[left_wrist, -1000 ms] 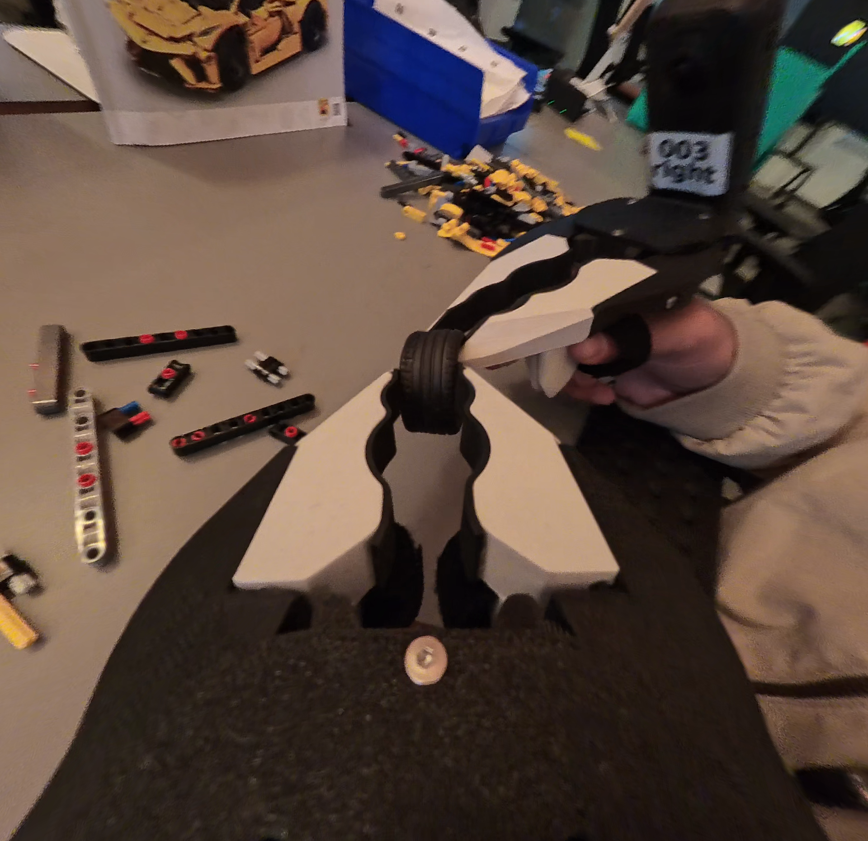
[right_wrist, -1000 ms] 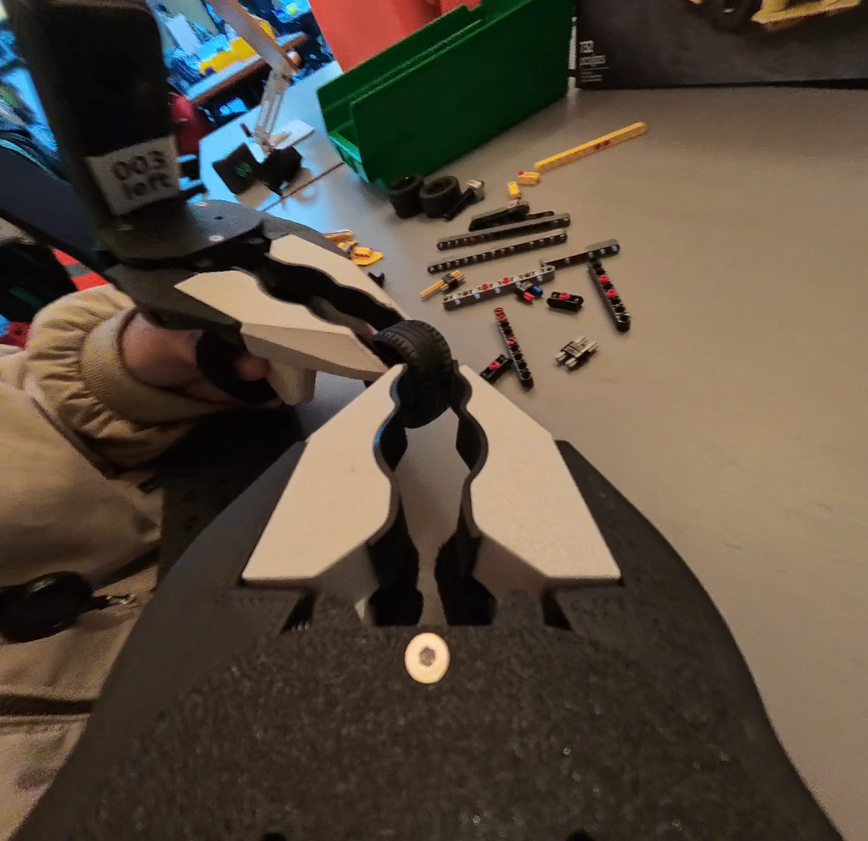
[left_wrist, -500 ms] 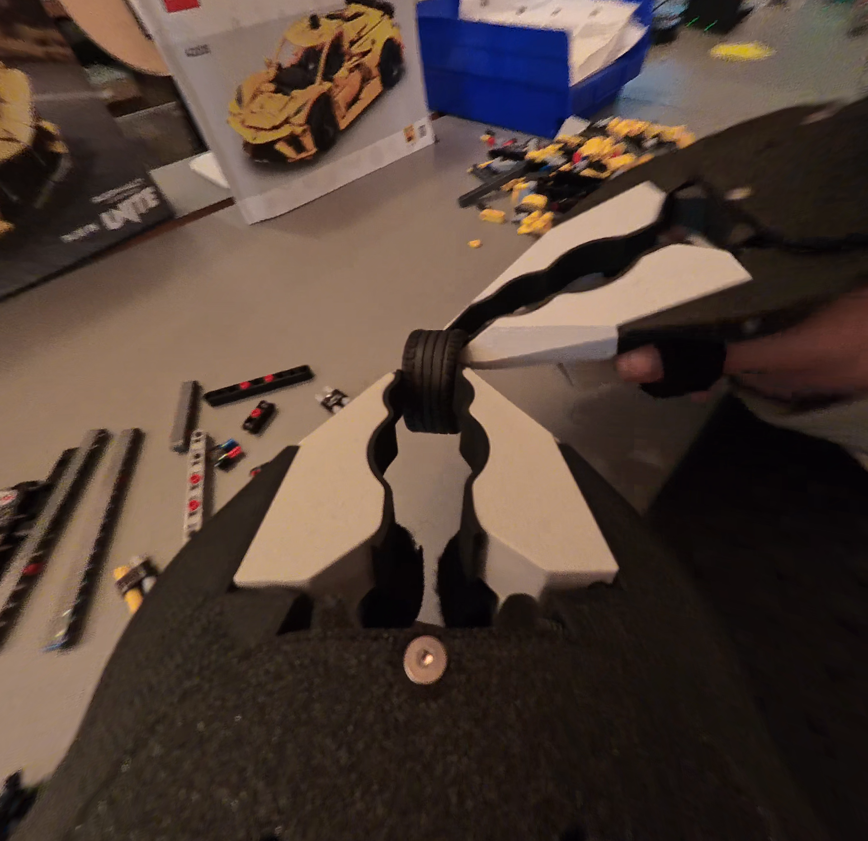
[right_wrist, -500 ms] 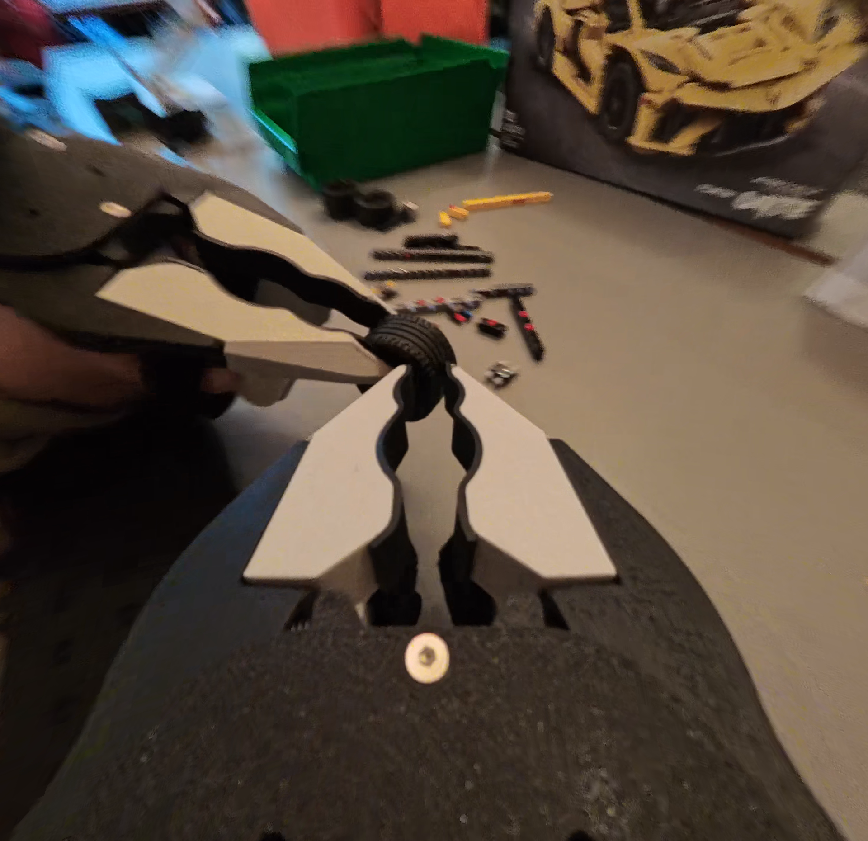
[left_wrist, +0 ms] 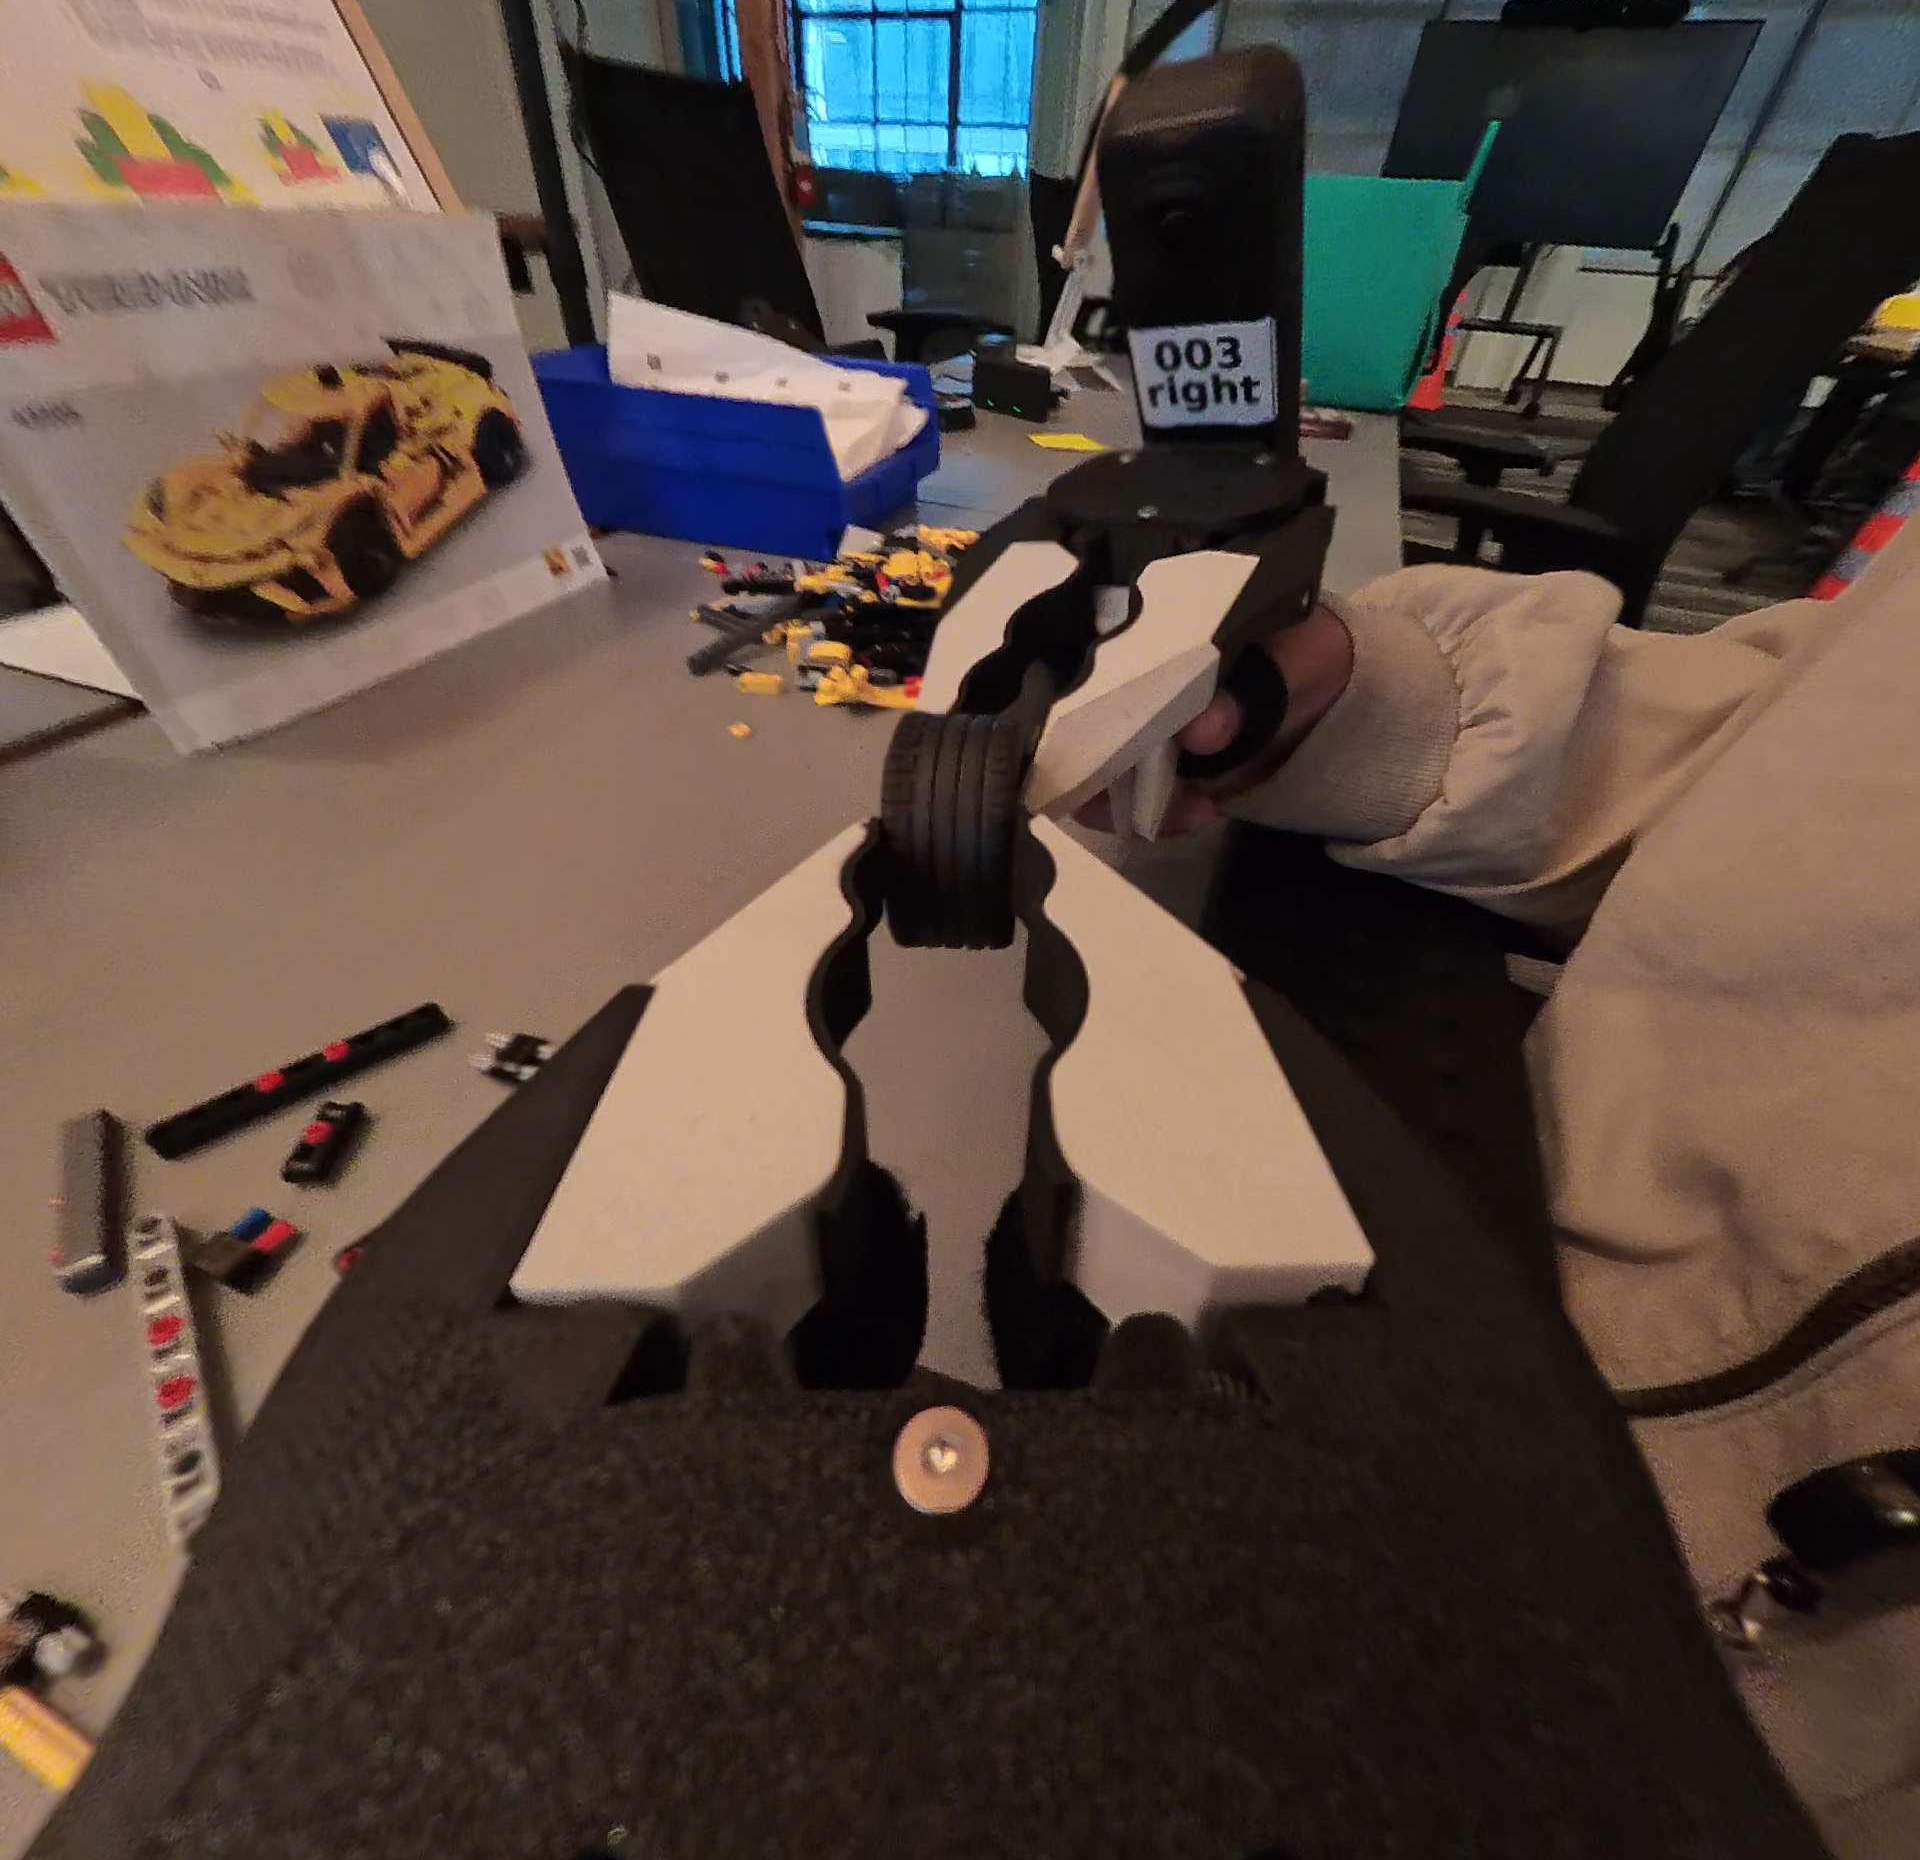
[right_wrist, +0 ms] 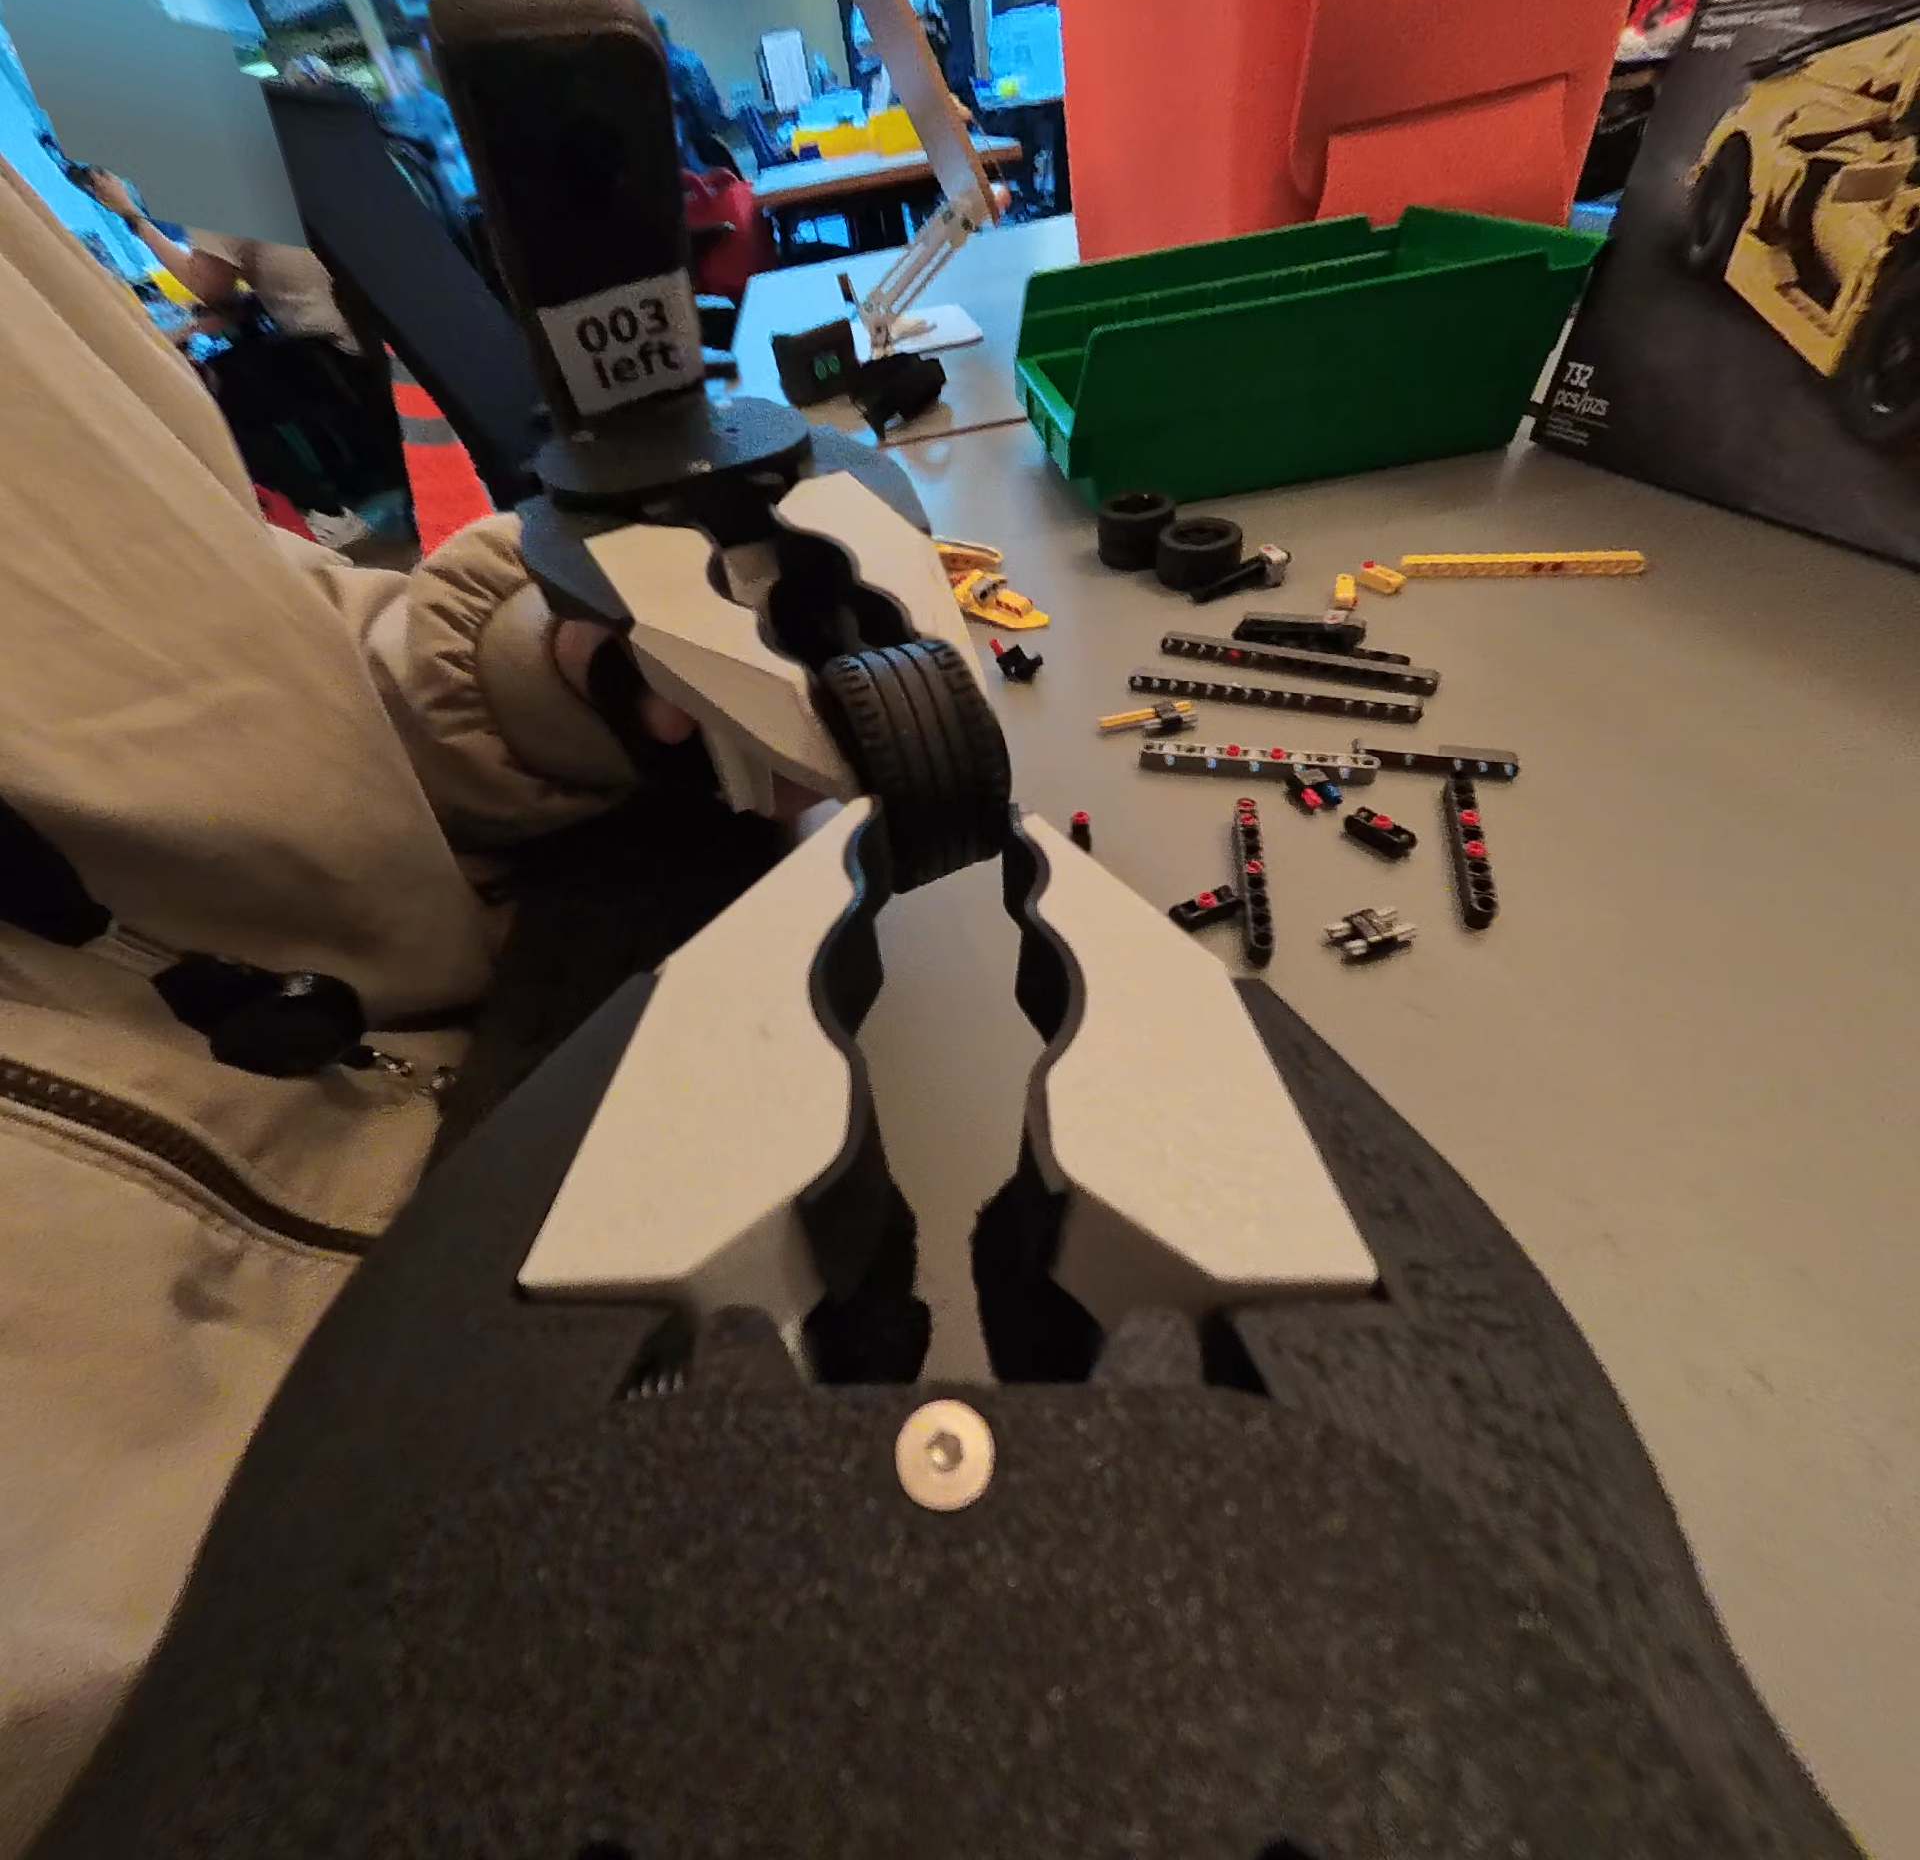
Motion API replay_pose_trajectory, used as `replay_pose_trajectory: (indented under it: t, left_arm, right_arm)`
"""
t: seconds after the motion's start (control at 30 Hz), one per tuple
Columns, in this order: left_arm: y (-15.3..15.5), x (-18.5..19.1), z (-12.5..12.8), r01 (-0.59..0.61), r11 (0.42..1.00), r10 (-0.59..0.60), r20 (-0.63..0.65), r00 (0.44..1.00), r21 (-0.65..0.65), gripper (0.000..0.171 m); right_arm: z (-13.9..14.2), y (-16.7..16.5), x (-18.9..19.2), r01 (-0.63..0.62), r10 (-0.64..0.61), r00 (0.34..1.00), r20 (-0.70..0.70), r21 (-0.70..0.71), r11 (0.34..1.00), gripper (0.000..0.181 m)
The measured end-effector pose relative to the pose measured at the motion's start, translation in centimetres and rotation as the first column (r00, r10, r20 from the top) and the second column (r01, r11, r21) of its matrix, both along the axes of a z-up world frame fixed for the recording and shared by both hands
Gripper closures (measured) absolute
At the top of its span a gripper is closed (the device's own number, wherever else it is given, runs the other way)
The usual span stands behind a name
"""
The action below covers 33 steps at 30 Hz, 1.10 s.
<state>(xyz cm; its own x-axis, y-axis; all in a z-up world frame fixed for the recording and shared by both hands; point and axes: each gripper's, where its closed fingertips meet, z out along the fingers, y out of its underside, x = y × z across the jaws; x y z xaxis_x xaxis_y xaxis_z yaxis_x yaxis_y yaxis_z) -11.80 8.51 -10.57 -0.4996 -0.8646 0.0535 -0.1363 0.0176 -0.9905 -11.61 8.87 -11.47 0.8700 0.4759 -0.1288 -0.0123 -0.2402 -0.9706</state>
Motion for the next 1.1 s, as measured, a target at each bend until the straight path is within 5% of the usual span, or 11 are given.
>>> replay_pose_trajectory:
  t: [0.2, 0.4, 0.63, 0.9, 1.03, 1.1]
  left_arm:
    - [2.4, 2.0, -1.9, -0.274, 0.941, 0.283, -0.019, 0.959, 0.198, 0.150]
    - [3.3, 2.7, -2.3, -0.436, 0.864, 0.454, -0.017, 0.891, 0.253, 0.151]
    - [4.2, 3.2, -2.6, -0.510, 0.825, 0.534, -0.041, 0.844, 0.245, 0.151]
    - [5.0, 3.2, -2.2, -0.576, 0.783, 0.595, -0.014, 0.803, 0.236, 0.151]
    - [5.1, 3.2, -1.8, -0.585, 0.780, 0.599, 0.006, 0.801, 0.222, 0.151]
    - [4.6, 3.2, -1.0, -0.526, 0.815, 0.529, 0.061, 0.847, 0.241, 0.151]
  right_arm:
    - [-1.8, 1.8, 2.2, 0.285, -0.276, 0.955, 0.106, -0.078, 0.955, 0.169]
    - [-2.1, 2.3, 3.3, 0.502, -0.470, 0.809, 0.352, 0.003, 0.865, 0.174]
    - [-2.3, 2.5, 3.5, 0.536, -0.500, 0.795, 0.344, -0.012, 0.844, 0.178]
    - [-1.6, 2.9, 2.9, 0.589, -0.554, 0.688, 0.469, 0.085, 0.804, 0.178]
    - [-1.4, 3.1, 2.9, 0.589, -0.561, 0.707, 0.430, 0.081, 0.804, 0.178]
    - [-0.6, 2.8, 2.9, 0.533, -0.523, 0.825, 0.213, 0.016, 0.846, 0.176]
